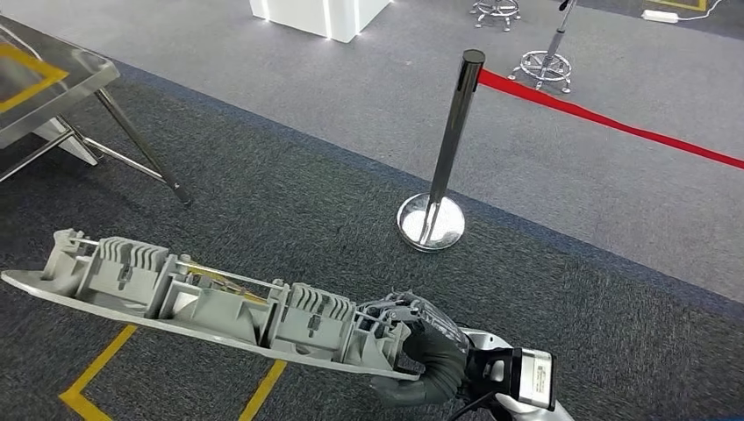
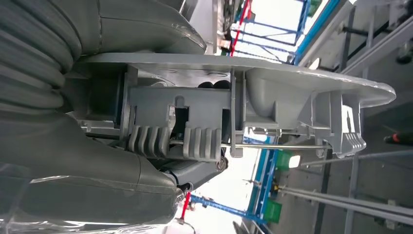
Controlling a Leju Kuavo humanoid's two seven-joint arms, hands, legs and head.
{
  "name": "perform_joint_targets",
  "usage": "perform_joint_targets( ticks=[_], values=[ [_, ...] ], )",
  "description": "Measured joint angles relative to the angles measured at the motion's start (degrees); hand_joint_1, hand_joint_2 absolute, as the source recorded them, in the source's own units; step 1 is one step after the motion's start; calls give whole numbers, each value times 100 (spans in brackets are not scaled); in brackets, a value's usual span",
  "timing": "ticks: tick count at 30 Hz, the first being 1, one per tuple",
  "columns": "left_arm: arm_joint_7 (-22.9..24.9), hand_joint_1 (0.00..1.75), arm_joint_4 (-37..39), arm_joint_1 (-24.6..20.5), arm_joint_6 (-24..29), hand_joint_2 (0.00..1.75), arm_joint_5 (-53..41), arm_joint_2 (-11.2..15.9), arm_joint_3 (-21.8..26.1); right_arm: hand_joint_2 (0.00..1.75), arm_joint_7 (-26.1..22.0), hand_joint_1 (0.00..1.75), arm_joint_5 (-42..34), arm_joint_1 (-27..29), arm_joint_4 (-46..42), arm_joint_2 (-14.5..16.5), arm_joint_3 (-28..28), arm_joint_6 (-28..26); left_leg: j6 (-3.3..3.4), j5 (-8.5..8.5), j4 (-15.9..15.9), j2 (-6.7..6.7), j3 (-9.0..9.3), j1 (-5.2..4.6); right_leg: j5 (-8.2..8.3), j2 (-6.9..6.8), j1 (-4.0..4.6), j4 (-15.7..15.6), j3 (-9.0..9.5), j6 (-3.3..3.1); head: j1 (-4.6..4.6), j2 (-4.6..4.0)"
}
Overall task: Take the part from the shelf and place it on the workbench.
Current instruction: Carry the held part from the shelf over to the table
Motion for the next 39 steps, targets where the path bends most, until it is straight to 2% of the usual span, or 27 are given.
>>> perform_joint_targets(
  ticks=[1, 3, 5, 7, 8, 9, 10, 12, 14, 16, 17, 19, 21, 22, 23, 24, 25, 26, 28, 30, 31, 32, 34, 36, 37, 38, 39],
  values=[
    [13, 0, 1, 11, 1, 175, -1, -6, 11, 175, 7, 175, -1, -3, -5, 2, 1, 2, -33, -8, 5, -16, -6, 14, 4, -64, 4, -22, 18, -37, 1, 0],
    [34, 0, 2, 21, 2, 175, -1, -24, 28, 175, 19, 175, -5, -7, -14, 9, 1, 10, -95, -142, 203, 181, -94, 13, 13, -203, -6, -83, 74, -115, -25, 0],
    [54, 0, 2, 6, 3, 175, 1, -40, 37, 175, 31, 175, -23, -7, -19, 15, 1, 26, -148, -468, 809, 518, -384, 15, 2, -342, 4, -114, 114, -161, -54, 0],
    [69, 0, 2, -6, 1, 175, 1, -61, 48, 175, 59, 175, -46, -3, -20, 15, 3, 42, -184, -718, 1469, 656, -734, 43, -24, -491, 23, -113, 126, -170, -56, 0],
    [73, 0, 3, -2, -1, 175, 1, -73, 53, 175, 75, 175, -54, 0, -19, 15, 4, 48, -192, -704, 1571, 678, -797, 54, -38, -562, 29, -111, 133, -166, -57, 0],
    [77, 0, 3, 8, -1, 175, 1, -84, 58, 175, 90, 175, -58, 4, -19, 15, 5, 54, -192, -578, 1438, 699, -738, 60, -53, -629, 31, -109, 146, -159, -57, 0],
    [80, 0, 4, 16, -1, 175, 1, -90, 62, 175, 99, 175, -61, 7, -19, 15, 7, 57, -182, -376, 1095, 748, -564, 59, -70, -692, 32, -108, 168, -146, -58, 0],
    [81, 0, 4, 12, 1, 175, 1, -94, 68, 175, 106, 175, -69, 7, -20, 15, 9, 61, -121, -65, 305, 976, -164, 20, -110, -805, 46, -109, 221, -107, -55, 0],
    [83, 0, 4, 1, 1, 175, 1, -97, 70, 175, 106, 175, -76, 4, -20, 16, 10, 60, -41, -3, -18, 1087, -14, -33, -142, -900, 62, -115, 257, -48, -53, 0],
    [83, 0, 4, 12, 2, 175, 1, -100, 76, 175, 107, 175, -78, 0, -20, 17, 10, 58, 28, -3, -39, 969, -11, -52, -161, -996, 64, -140, 298, 22, -55, 0],
    [83, 0, 4, 22, 3, 175, 1, -102, 81, 175, 108, 175, -78, -3, -22, 17, 10, 58, 62, 10, -75, 908, 16, -43, -189, -985, 52, -132, 325, 58, -51, 0],
    [91, 0, 4, 16, 4, 175, 3, -109, 93, 175, 114, 175, -83, -1, -25, 14, 14, 59, 135, 52, -149, 787, 89, -10, -394, -746, 36, 163, 229, 102, -41, 0],
    [134, 0, 4, -10, 13, 175, 2, -122, 109, 175, 117, 175, -98, 30, -25, 4, 17, 63, 179, 68, -162, 655, 107, -4, -734, -437, 24, 905, -151, 105, -17, 0],
    [172, 0, 4, -18, 21, 175, -1, -130, 117, 175, 118, 175, -105, 50, -24, -2, 17, 68, 188, 64, -156, 580, 107, -11, -842, -373, 26, 1270, -367, 103, -5, 0],
    [216, 0, 4, -18, 28, 175, -3, -138, 125, 175, 120, 175, -111, 67, -24, -8, 18, 73, 193, 55, -149, 500, 112, -21, -848, -345, 28, 1482, -523, 99, 0, 0],
    [257, 0, 4, -12, 32, 175, -5, -146, 132, 175, 121, 175, -114, 79, -23, -12, 19, 78, 195, 44, -138, 421, 120, -30, -736, -329, 30, 1479, -581, 88, 1, 0],
    [286, 0, 4, -6, 33, 175, -6, -153, 140, 175, 123, 175, -115, 85, -23, -16, 20, 81, 191, 30, -124, 341, 132, -35, -513, -301, 32, 1230, -515, 68, 1, 0],
    [302, 0, 4, -2, 33, 175, -6, -160, 149, 175, 123, 175, -117, 88, -25, -20, 21, 83, 184, 12, -107, 264, 144, -37, -248, -225, 33, 819, -365, 40, 2, 0],
    [315, 0, 5, -7, 34, 175, -9, -180, 164, 175, 120, 175, -127, 90, -32, -26, 22, 81, 147, -22, -71, 128, 139, -39, 71, -16, 33, 120, -82, 1, -4, 0],
    [320, 0, 7, -3, 38, 175, -16, -193, 173, 175, 115, 175, -141, 93, -44, -35, 22, 78, 87, -35, -67, 22, 108, -16, 88, 50, 50, -80, -2, -17, -1, 0],
    [336, 0, 7, 9, 42, 175, -22, -192, 176, 175, 114, 175, -147, 97, -51, -39, 22, 75, 48, -37, -80, -30, 97, -9, 97, -6, 47, -112, 13, -36, 5, 0],
    [361, 0, 8, 22, 45, 175, -31, -191, 180, 175, 114, 175, -150, 99, -55, -41, 21, 73, 17, -53, -72, -20, 95, -5, 102, -62, 42, -148, 39, -62, 7, 0],
    [432, 0, 11, 23, 56, 175, -51, -192, 185, 175, 115, 175, -160, 117, -60, -42, 21, 71, -43, -226, 179, 219, -10, -14, 111, -197, 14, -228, 108, -126, -25, 0],
    [478, 0, 13, -4, 74, 175, -64, -195, 187, 175, 115, 175, -172, 148, -60, -44, 20, 73, -100, -572, 832, 538, -332, 15, 90, -348, 18, -250, 148, -163, -55, 0],
    [488, 0, 13, -13, 81, 175, -73, -196, 187, 175, 116, 175, -175, 165, -59, -45, 19, 73, -132, -712, 1181, 613, -518, 38, 74, -425, 22, -247, 156, -166, -55, 0],
    [490, 0, 13, -11, 84, 175, -83, -199, 187, 175, 118, 175, -174, 184, -58, -47, 19, 70, -160, -764, 1401, 651, -641, 62, 57, -497, 23, -243, 164, -161, -54, 0],
    [488, 0, 13, 0, 85, 175, -91, -202, 187, 175, 119, 175, -173, 202, -58, -49, 19, 67, -184, -703, 1416, 676, -661, 84, 38, -566, 22, -239, 177, -150, -55, 0]
  ],
)
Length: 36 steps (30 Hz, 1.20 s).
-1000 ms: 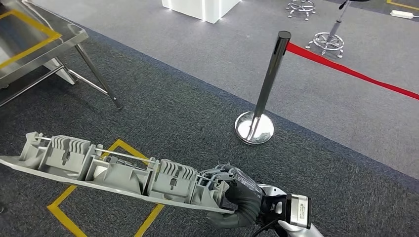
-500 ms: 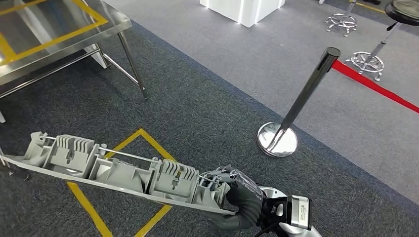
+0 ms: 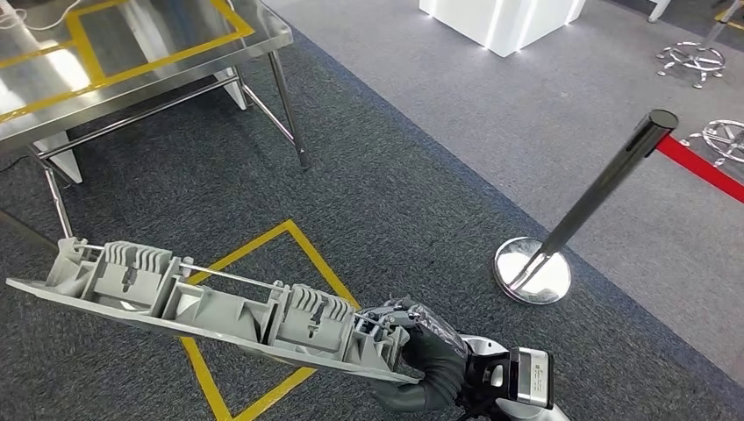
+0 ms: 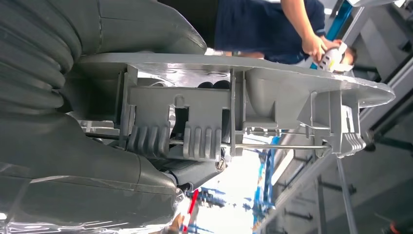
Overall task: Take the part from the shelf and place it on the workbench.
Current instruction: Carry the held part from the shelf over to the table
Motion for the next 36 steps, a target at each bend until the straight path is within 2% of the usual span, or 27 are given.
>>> perform_joint_targets(
  ticks=[1, 2, 4, 5, 6, 8, 10, 12, 13, 14, 15, 16, 17, 19, 21, 23, 24, 25, 26, 27, 28, 29, 30, 31, 32, 34, 36],
  values=[
    [-5, 0, 0, 12, 2, 175, -4, -2, 0, 175, 0, 175, 2, 19, 1, -3, 0, -4, -18, 160, -200, 35, 93, 19, -22, -69, -4, 7, 19, 17, -1, 0],
    [-12, 0, 0, 20, 4, 175, 4, -3, 2, 175, -1, 175, 3, 33, 1, -5, 0, -8, -25, 378, -584, 111, 287, 31, -48, -133, -6, 16, 45, 39, -1, 0],
    [-23, 0, 0, 12, 3, 175, 36, -3, 14, 175, -4, 175, 3, 46, 1, -9, -1, -11, 12, 651, -1269, 291, 630, 5, -101, -253, 10, 35, 94, 98, 3, 0],
    [-23, 0, 0, 6, -3, 175, 55, -3, 24, 175, -5, 175, 3, 47, 1, -10, -2, -11, 49, 691, -1433, 340, 707, -14, -119, -304, 22, 39, 112, 131, 8, 0],
    [-22, 0, 0, 5, -9, 175, 68, -3, 36, 175, -6, 175, 3, 49, 0, -11, -4, -13, 91, 673, -1463, 325, 712, -37, -129, -351, 33, 37, 125, 163, 14, 0],
    [-20, 0, 0, 27, -18, 175, 85, -2, 62, 175, -6, 175, 3, 48, -3, -13, -7, -15, 170, 687, -1491, 207, 720, -35, -155, -391, 21, 33, 160, 236, 17, 0],
    [-19, 0, 0, 34, -18, 175, 89, 0, 80, 175, -9, 175, 3, 48, -11, -17, -9, -16, 252, 709, -1540, 95, 754, -18, -314, -161, -15, 240, 98, 291, 36, 0],
    [-19, 0, 0, 8, -16, 175, 90, 1, 89, 175, -15, 175, 2, 63, -17, -29, -11, -16, 310, 718, -1559, -17, 765, -17, -659, 135, -34, 890, -221, 304, 67, 0],
    [-19, 0, 0, -4, -9, 175, 89, 1, 94, 175, -16, 175, 2, 73, -16, -36, -13, -17, 327, 715, -1557, -80, 762, -27, -816, 190, -32, 1280, -431, 304, 74, 0],
    [-17, 0, 0, -7, -2, 175, 86, 1, 102, 175, -16, 175, 1, 85, -16, -43, -13, -18, 334, 712, -1551, -151, 763, -40, -884, 212, -29, 1566, -599, 301, 78, 0],
    [-16, 0, 0, -5, 6, 175, 81, 1, 111, 175, -15, 175, 1, 95, -15, -48, -13, -19, 338, 708, -1543, -227, 765, -52, -838, 222, -27, 1660, -678, 292, 79, 0],
    [-16, 0, 0, -1, 13, 175, 73, 1, 118, 175, -13, 175, 1, 102, -15, -51, -13, -20, 337, 703, -1532, -308, 771, -60, -677, 237, -26, 1525, -647, 274, 79, 0],
    [-17, 0, 0, 1, 14, 175, 61, 1, 123, 175, -13, 175, 1, 106, -15, -53, -13, -20, 331, 697, -1520, -388, 777, -66, -443, 284, -20, 1195, -516, 246, 81, 0],
    [-20, 0, 1, -7, 12, 175, 44, -4, 126, 175, -13, 175, -1, 103, -16, -54, -13, -20, 305, 683, -1495, -534, 771, -68, -103, 524, -18, 457, -203, 179, 75, 0],
    [-24, 0, 2, -7, 9, 175, 37, -10, 128, 175, -15, 175, -4, 96, -18, -56, -13, -20, 244, 681, -1489, -651, 736, -45, -40, 661, -5, 141, -73, 147, 78, 0],
    [-26, 0, 2, 14, 7, 175, 34, -7, 131, 175, -17, 175, -5, 87, -19, -57, -13, -20, 163, 690, -1515, -759, 714, -25, -30, 554, -7, 78, -40, 123, 88, 0],
    [-28, 0, 3, 23, 5, 175, 33, -6, 132, 175, -16, 175, -5, 82, -19, -56, -13, -20, 131, 669, -1494, -722, 706, -29, -19, 491, -21, 31, -6, 96, 85, 0],
    [-32, 0, 4, 22, 4, 175, 32, -5, 133, 175, -16, 175, -6, 79, -19, -55, -13, -20, 104, 596, -1386, -601, 659, -38, -7, 416, -37, -20, 33, 64, 65, 0],
    [-36, 0, 4, 11, 3, 175, 32, 1, 133, 175, -17, 175, -8, 80, -19, -53, -13, -20, 78, 463, -1159, -430, 560, -43, -1, 334, -50, -61, 69, 33, 47, 0],
    [-41, 0, 5, -4, 3, 175, 32, 2, 133, 175, -19, 175, -9, 80, -19, -52, -13, -20, 51, 291, -831, -235, 399, -38, -11, 256, -35, -74, 93, 11, 28, 0],
    [-45, 0, 4, -18, 3, 175, 33, 7, 133, 175, -21, 175, -11, 81, -19, -51, -13, -21, 22, 116, -453, -110, 206, -23, -26, 173, -25, -72, 106, -3, 12, 0],
    [-49, 0, 4, -24, 3, 175, 33, 11, 133, 175, -21, 175, -12, 84, -17, -51, -13, -23, -5, 7, -141, -45, 42, -7, -45, 94, -18, -66, 114, -6, 13, 0],
    [-53, 0, 4, -21, 3, 175, 33, 12, 133, 175, -19, 175, -12, 84, -16, -51, -13, -26, -27, 3, 0, -12, -39, 9, -66, 19, -15, -56, 124, 0, 11, 0],
    [-58, 0, 4, -12, 2, 175, 34, 14, 133, 175, -17, 175, -12, 84, -15, -50, -13, -28, -41, 112, -79, 14, -8, 22, -90, -54, -15, -42, 137, 10, 11, 0],
    [-64, 0, 4, -5, 2, 175, 36, 17, 133, 175, -16, 175, -13, 82, -15, -50, -13, -29, -46, 304, -373, 61, 138, 32, -119, -121, -16, -26, 157, 24, 11, 0],
    [-75, 0, 4, -8, 1, 175, 39, 31, 133, 175, -16, 175, -14, 76, -16, -48, -13, -28, -15, 633, -1136, 285, 527, 14, -183, -245, 2, 8, 206, 73, 13, 0],
    [-83, 0, 4, -21, 1, 175, 42, 44, 133, 175, -16, 175, -14, 70, -17, -47, -13, -30, 58, 708, -1472, 411, 691, -26, -227, -344, 31, 23, 240, 136, 16, 0]
  ],
)
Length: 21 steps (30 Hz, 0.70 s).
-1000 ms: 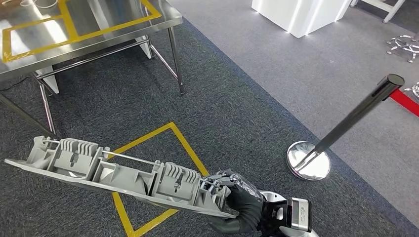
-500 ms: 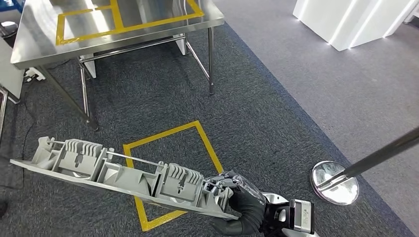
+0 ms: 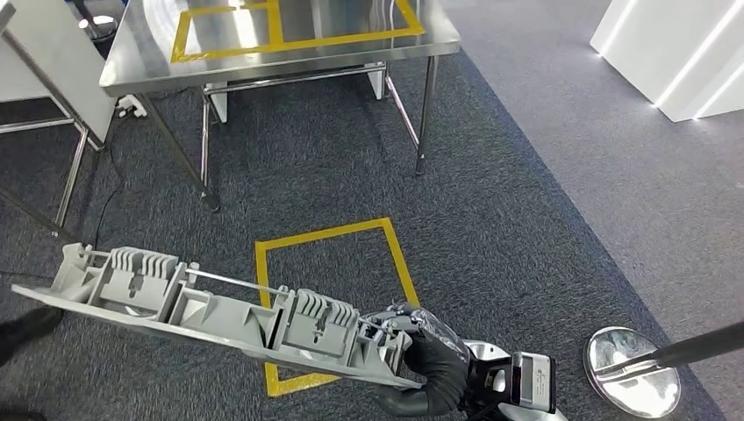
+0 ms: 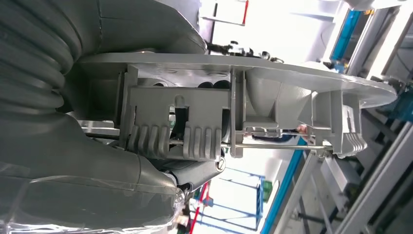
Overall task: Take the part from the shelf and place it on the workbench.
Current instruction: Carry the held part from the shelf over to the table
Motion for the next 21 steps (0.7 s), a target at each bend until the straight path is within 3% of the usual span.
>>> perform_joint_targets(
  ticks=[2, 4, 6, 8, 9, 10, 12, 14, 16, 17, 18, 19, 21],
  values=[
    [-4, 0, 0, 8, 0, 175, 2, 7, 2, 175, -1, 175, 0, -7, -1, 1, 0, -3, 69, -5, -11, -109, -15, -17, -22, -88, 8, -12, 28, 64, 1, 0],
    [-5, 0, 0, 23, 0, 175, 2, 10, 4, 175, 1, 175, -1, -17, -2, 2, -1, -4, 140, 22, -61, -231, 7, 6, -129, 61, -19, 95, 16, 128, 20, 0],
    [-9, 0, 0, 7, 0, 175, 2, 10, 4, 175, -1, 175, -4, -14, -1, 0, -2, -5, 202, 51, -98, -348, 26, 30, -439, 388, -44, 618, -220, 156, 54, 0],
    [-15, 0, 0, -16, 0, 175, 2, 10, 4, 175, -2, 175, -6, -1, 1, -3, -2, -5, 225, 55, -96, -486, 17, 25, -749, 543, -44, 1383, -633, 160, 71, 0],
    [-17, 0, 0, -19, 0, 175, 3, 10, 4, 175, -1, 175, -5, 4, 2, -4, -2, -5, 227, 53, -92, -563, 16, 21, -769, 561, -43, 1602, -775, 161, 74, 0],
    [-21, 0, 0, -18, 0, 175, 8, 10, 5, 175, 0, 175, -5, 5, 2, -5, -2, -5, 223, 51, -82, -644, 18, 18, -666, 571, -44, 1605, -820, 157, 75, 0],
    [-31, 0, 0, -17, 0, 175, 32, 9, 8, 175, 1, 175, -5, 6, 2, -7, -3, -6, 204, 39, -53, -804, 23, 18, -207, 666, -51, 993, -603, 128, 78, 0],
    [-45, 0, 0, -25, 2, 175, 54, 8, 13, 175, -6, 175, -5, 14, 1, -7, -4, -10, 161, 21, -13, -942, 1, 8, 90, 913, -68, 322, -341, 91, 78, 0],
    [-56, 0, 0, -17, 4, 175, 81, 10, 25, 175, -30, 175, 4, 37, -1, -8, -4, -21, 93, 22, -3, -1040, -37, 10, 113, 1024, -59, 120, -278, 57, 78, 0],
    [-61, 0, 0, -4, 4, 175, 96, 13, 35, 175, -46, 175, 16, 50, -3, -8, -4, -33, 53, 28, -15, -1080, -48, 20, 127, 974, -57, 101, -273, 31, 80, 0],
    [-65, 0, 0, 12, 4, 175, 110, 18, 47, 175, -62, 175, 30, 59, -5, -5, -4, -44, 19, 22, -8, -1050, -57, 30, 141, 931, -60, 78, -258, -3, 80, 0],
    [-67, 0, 0, 22, 2, 175, 114, 21, 60, 175, -78, 175, 44, 72, -9, -2, -4, -57, -12, -19, 49, -938, -80, 30, 155, 890, -68, 48, -235, -45, 66, 0],
    [-71, 0, 0, 4, -7, 175, 119, 33, 83, 175, -110, 175, 67, 104, -24, 9, -5, -76, -57, -278, 484, -611, -272, 28, 169, 791, -77, 3, -194, -109, 31, 0]
  ],
)
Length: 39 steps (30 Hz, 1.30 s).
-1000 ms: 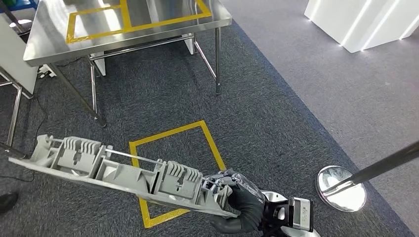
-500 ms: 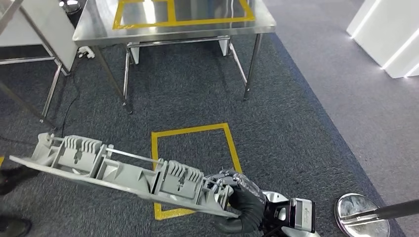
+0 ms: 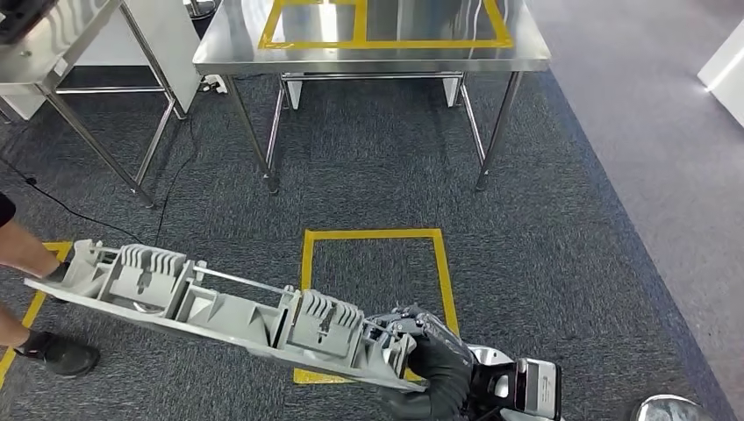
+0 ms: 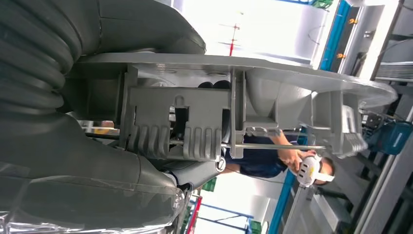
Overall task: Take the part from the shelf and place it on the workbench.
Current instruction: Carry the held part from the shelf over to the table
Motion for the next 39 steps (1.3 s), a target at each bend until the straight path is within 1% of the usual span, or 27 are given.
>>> perform_joint_targets(
  ticks=[1, 2, 3, 4, 5, 7, 9, 11, 13, 15, 17, 18, 19, 20, 21, 23, 24, 25, 28, 30, 31, 33, 34, 35, 36, 37, 39],
  values=[
    [-1, 0, 0, -18, -9, 175, 3, 3, 11, 175, -14, 175, 4, 18, -6, 5, -1, -5, -23, -192, 369, 119, -175, 0, -7, -47, 7, -4, 8, -19, -15, 0],
    [-1, 0, 0, -34, -21, 175, 5, 7, 21, 175, -24, 175, 6, 31, -9, 9, -1, -8, -43, -357, 741, 168, -354, 8, -14, -95, 13, -3, 10, -26, -18, 0],
    [-1, 0, 0, -39, -36, 175, 7, 7, 30, 175, -31, 175, 7, 44, -9, 11, -2, -8, -59, -438, 1003, 186, -478, 17, -21, -135, 15, -1, 13, -28, -19, 0],
    [-2, 0, 0, -34, -52, 175, 7, 8, 39, 175, -34, 175, 10, 54, -9, 12, -2, -5, -69, -408, 1066, 196, -502, 24, -30, -167, 14, 3, 17, -24, -19, 0],
    [-7, 0, 0, -27, -66, 175, 6, 9, 45, 175, -34, 175, 18, 62, -9, 13, -2, 1, -71, -274, 900, 202, -409, 29, -40, -189, 13, 7, 26, -13, -20, 0],
    [-33, 0, 0, -19, -85, 175, 1, 18, 54, 175, -38, 175, 44, 69, -11, 18, -2, 10, -49, 73, 135, 219, 2, 27, -71, -221, 17, 20, 54, 26, -20, 0],
    [-68, 0, 0, -27, -94, 175, -4, 26, 60, 175, -43, 175, 71, 68, -18, 25, -2, 10, 9, 214, -415, 226, 296, 1, -102, -242, 36, 35, 70, 86, -13, 0],
    [-89, 0, 0, -20, -107, 175, -5, 30, 65, 175, -47, 175, 84, 67, -24, 27, -3, 4, 73, 199, -496, 215, 335, -28, -113, -252, 48, 31, 79, 151, -3, 0],
    [-105, 0, 0, -1, -131, 175, -5, 32, 71, 175, -49, 175, 91, 66, -28, 28, -7, 0, 147, 215, -534, 209, 360, -16, -155, -251, 33, 74, 78, 215, 2, 0],
    [-121, 0, 0, -1, -160, 175, -5, 33, 78, 175, -51, 175, 99, 66, -36, 28, -13, -2, 227, 230, -578, 209, 392, 2, -382, -239, 22, 465, -101, 256, 19, 0],
    [-133, 0, 0, -7, -178, 175, -5, 33, 86, 175, -54, 175, 108, 70, -40, 28, -18, -4, 274, 217, -579, 210, 396, -16, -714, -230, 24, 1193, -491, 271, 33, 0],
    [-140, 0, 0, -6, -183, 175, -5, 33, 90, 175, -55, 175, 113, 74, -39, 28, -20, -7, 287, 207, -576, 208, 400, -27, -809, -228, 25, 1516, -685, 275, 35, 0],
    [-148, 0, 0, -2, -186, 175, -5, 33, 93, 175, -55, 175, 116, 77, -39, 28, -22, -10, 295, 195, -572, 203, 408, -37, -797, -228, 25, 1675, -804, 273, 35, 0],
    [-155, 0, 0, 2, -191, 175, -4, 33, 96, 175, -55, 175, 119, 80, -38, 28, -26, -14, 296, 179, -566, 195, 422, -44, -675, -228, 27, 1625, -820, 265, 35, 0],
    [-162, 0, 0, 5, -196, 175, -3, 33, 99, 175, -55, 175, 121, 82, -38, 28, -30, -16, 293, 157, -558, 184, 444, -50, -474, -228, 30, 1411, -753, 249, 36, 0],
    [-173, 0, 0, 6, -204, 175, -2, 33, 103, 175, -55, 175, 122, 81, -38, 28, -38, -21, 263, 102, -535, 164, 493, -65, -55, -225, 51, 671, -428, 194, 37, 0],
    [-176, 0, 0, 2, -206, 175, -2, 33, 105, 175, -54, 175, 124, 78, -38, 28, -42, -31, 238, 75, -523, 157, 507, -74, 43, -221, 65, 382, -295, 166, 37, 0],
    [-180, 0, 0, 1, -207, 175, -3, 33, 108, 175, -53, 175, 133, 78, -39, 31, -47, -57, 206, 54, -517, 153, 516, -81, 70, -216, 81, 207, -217, 139, 38, 0],
    [-188, 0, 0, 1, -202, 175, -11, 34, 115, 175, -44, 175, 190, 86, -40, 64, -76, -208, 107, 13, -531, 164, 546, -84, 30, -196, 77, 85, -153, 62, 45, 0],
    [-193, 0, 0, 0, -197, 175, -21, 39, 120, 175, -36, 175, 219, 86, -39, 109, -99, -303, 52, -126, -292, 185, 461, -73, 28, -181, 39, 24, -78, 5, 24, 0],
    [-198, 0, 0, 0, -196, 175, -26, 42, 124, 175, -34, 175, 225, 85, -39, 129, -107, -332, 28, -265, 1, 193, 319, -54, 21, -176, 32, 7, -41, -18, 13, 0],
    [-204, 0, 0, 4, -195, 175, -29, 43, 133, 175, -34, 175, 223, 83, -37, 155, -117, -354, -20, -562, 754, 201, -100, -29, -15, -146, 36, 7, -3, -46, -4, 0],
    [-204, 0, 0, 11, -195, 175, -30, 43, 137, 175, -33, 175, 220, 86, -37, 164, -121, -353, -37, -594, 988, 201, -257, -17, -34, -113, 38, 9, 16, -47, -3, 0],
    [-204, 0, 0, 17, -195, 175, -31, 43, 139, 175, -31, 175, 212, 89, -36, 172, -123, -349, -48, -513, 1026, 201, -324, -5, -55, -70, 38, 13, 39, -39, -4, 0],
    [-204, 0, 0, 21, -196, 175, -32, 44, 140, 175, -27, 175, 197, 91, -35, 178, -124, -344, -52, -316, 825, 196, -269, 7, -78, -20, 36, 16, 71, -26, -4, 0],
    [-205, 0, 0, 25, -196, 175, -39, 46, 141, 175, -21, 175, 178, 92, -35, 186, -124, -339, -51, -60, 453, 163, -126, 21, -106, 28, 33, 21, 110, -8, -3, 0],
    [-207, 0, 0, 27, -198, 175, -55, 50, 147, 175, -8, 175, 144, 87, -34, 204, -124, -337, -34, 231, -218, 22, 176, 29, -163, 120, 39, 38, 160, 46, -1, 1]
  ],
)
